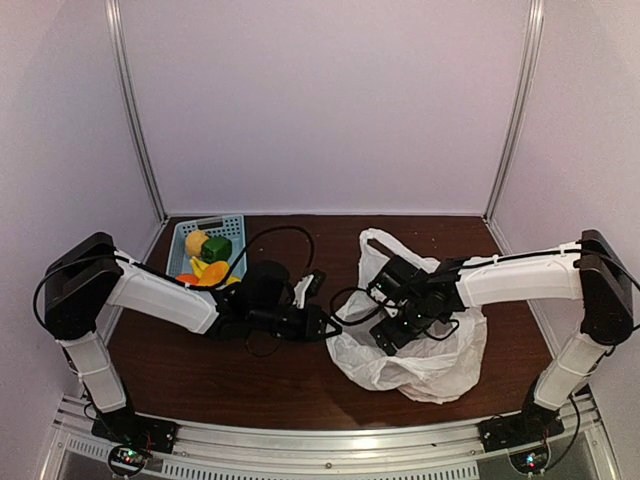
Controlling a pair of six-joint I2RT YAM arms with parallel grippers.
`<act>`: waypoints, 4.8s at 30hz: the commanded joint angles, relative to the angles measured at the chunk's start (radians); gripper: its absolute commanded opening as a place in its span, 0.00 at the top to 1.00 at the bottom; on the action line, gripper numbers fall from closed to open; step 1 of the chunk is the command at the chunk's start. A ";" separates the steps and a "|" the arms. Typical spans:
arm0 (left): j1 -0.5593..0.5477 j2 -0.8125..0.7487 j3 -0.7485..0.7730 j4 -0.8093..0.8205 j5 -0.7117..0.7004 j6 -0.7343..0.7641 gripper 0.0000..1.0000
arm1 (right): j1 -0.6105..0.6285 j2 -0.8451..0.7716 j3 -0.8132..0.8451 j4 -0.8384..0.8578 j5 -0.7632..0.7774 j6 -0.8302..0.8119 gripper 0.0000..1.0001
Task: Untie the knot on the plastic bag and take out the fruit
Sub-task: Reach into the gripper in the takeout bag, then pick up the fake fruit from the takeout bag, then pass from the right arm to the left
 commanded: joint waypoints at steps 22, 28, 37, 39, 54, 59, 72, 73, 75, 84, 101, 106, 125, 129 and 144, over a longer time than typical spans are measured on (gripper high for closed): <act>-0.015 0.005 0.004 0.012 -0.023 0.018 1.00 | -0.101 0.123 0.046 0.151 0.046 0.048 0.48; -0.015 0.000 0.005 0.009 -0.025 0.018 1.00 | -0.117 0.148 0.026 0.176 0.025 0.050 0.52; -0.014 0.001 0.011 0.001 -0.024 0.021 1.00 | -0.134 0.159 -0.006 0.217 -0.010 0.052 0.68; -0.015 0.001 0.012 0.000 -0.026 0.020 1.00 | -0.137 0.158 -0.009 0.220 -0.013 0.053 0.74; -0.014 0.000 0.070 -0.019 -0.051 0.023 1.00 | -0.122 -0.106 -0.165 0.213 -0.191 -0.048 0.80; -0.014 0.002 0.077 -0.034 -0.058 0.030 1.00 | -0.078 -0.196 -0.208 0.248 -0.290 -0.059 0.79; -0.015 -0.024 0.075 -0.063 -0.048 0.094 1.00 | -0.070 -0.411 -0.131 0.449 -0.170 0.066 0.75; -0.015 -0.036 0.076 -0.073 -0.056 0.110 1.00 | -0.070 -0.414 -0.122 0.468 -0.162 0.077 0.75; -0.015 -0.073 0.074 -0.096 -0.083 0.149 0.96 | -0.070 -0.426 -0.106 0.509 -0.161 0.094 0.75; -0.017 -0.299 0.075 -0.304 -0.326 0.326 0.23 | -0.063 -0.480 -0.085 0.740 -0.137 0.159 0.71; -0.041 -0.442 0.098 0.044 0.048 0.314 0.05 | 0.095 -0.410 0.037 0.923 -0.068 0.230 0.71; -0.046 -0.416 0.092 0.103 0.071 0.286 0.06 | 0.136 -0.371 0.065 0.947 -0.076 0.241 0.70; -0.047 -0.350 0.117 0.102 0.001 0.246 0.52 | 0.169 -0.352 0.068 0.960 -0.118 0.259 0.70; -0.047 -0.331 0.127 0.103 -0.004 0.238 0.49 | 0.171 -0.358 0.063 0.961 -0.118 0.260 0.70; -0.047 -0.308 0.122 0.179 0.008 0.221 0.80 | 0.174 -0.372 0.025 0.966 -0.064 0.269 0.70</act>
